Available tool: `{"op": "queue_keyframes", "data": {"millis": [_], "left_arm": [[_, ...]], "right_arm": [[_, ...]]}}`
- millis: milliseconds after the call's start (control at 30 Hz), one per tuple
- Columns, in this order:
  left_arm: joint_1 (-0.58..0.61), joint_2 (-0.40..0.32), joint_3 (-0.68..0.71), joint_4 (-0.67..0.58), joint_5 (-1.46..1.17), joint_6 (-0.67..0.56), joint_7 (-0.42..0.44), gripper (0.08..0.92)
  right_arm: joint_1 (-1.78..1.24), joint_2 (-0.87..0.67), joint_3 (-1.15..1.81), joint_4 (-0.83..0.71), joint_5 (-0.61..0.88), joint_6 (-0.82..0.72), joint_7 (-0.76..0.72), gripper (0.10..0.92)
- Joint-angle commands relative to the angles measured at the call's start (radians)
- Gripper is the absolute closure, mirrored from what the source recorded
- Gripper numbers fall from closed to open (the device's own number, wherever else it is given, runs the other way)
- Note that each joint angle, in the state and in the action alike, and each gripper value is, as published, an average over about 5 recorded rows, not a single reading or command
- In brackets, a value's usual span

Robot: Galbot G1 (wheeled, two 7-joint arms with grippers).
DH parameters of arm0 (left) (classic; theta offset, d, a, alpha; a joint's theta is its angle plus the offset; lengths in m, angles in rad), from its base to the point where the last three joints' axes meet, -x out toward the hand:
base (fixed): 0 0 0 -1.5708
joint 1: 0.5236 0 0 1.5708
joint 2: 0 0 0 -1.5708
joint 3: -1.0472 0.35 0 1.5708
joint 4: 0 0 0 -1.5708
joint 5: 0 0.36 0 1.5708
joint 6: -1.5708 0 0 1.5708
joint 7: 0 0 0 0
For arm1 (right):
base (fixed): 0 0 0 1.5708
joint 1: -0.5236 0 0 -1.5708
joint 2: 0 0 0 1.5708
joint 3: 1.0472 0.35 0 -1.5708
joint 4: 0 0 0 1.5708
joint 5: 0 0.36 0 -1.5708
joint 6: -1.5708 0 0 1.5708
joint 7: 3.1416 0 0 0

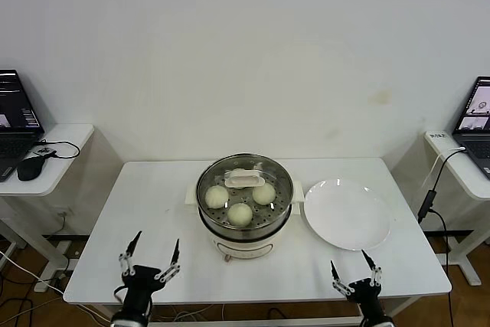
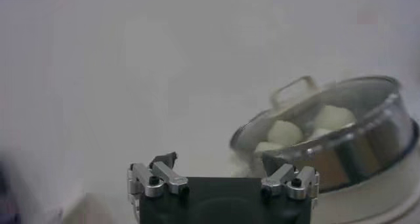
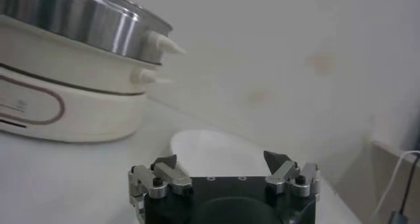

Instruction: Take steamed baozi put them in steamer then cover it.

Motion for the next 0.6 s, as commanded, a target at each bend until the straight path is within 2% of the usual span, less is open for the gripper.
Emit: {"op": "queue_keyframes", "data": {"millis": [33,333,600], "left_arm": [[0.072,-0.005,-0.083,0.103,-0.301,-0.136,-0.012,0.177],[0.076,-0.003,-0.071,0.105,-0.306,-0.119,0.004,0.177],[0.069,0.004,-0.067,0.115,-0.319,-0.110,0.015,0.177]], "right_arm": [[-0.060,-0.036,-0.028,0.050,0.052,-0.010,-0.015,0.203],[-0.083,-0.035,-0.032,0.081,0.066,-0.018,-0.020,0.203],[-0.111,-0.040,-0.043,0.134,0.133,-0.099,-0.024,0.203]]}}
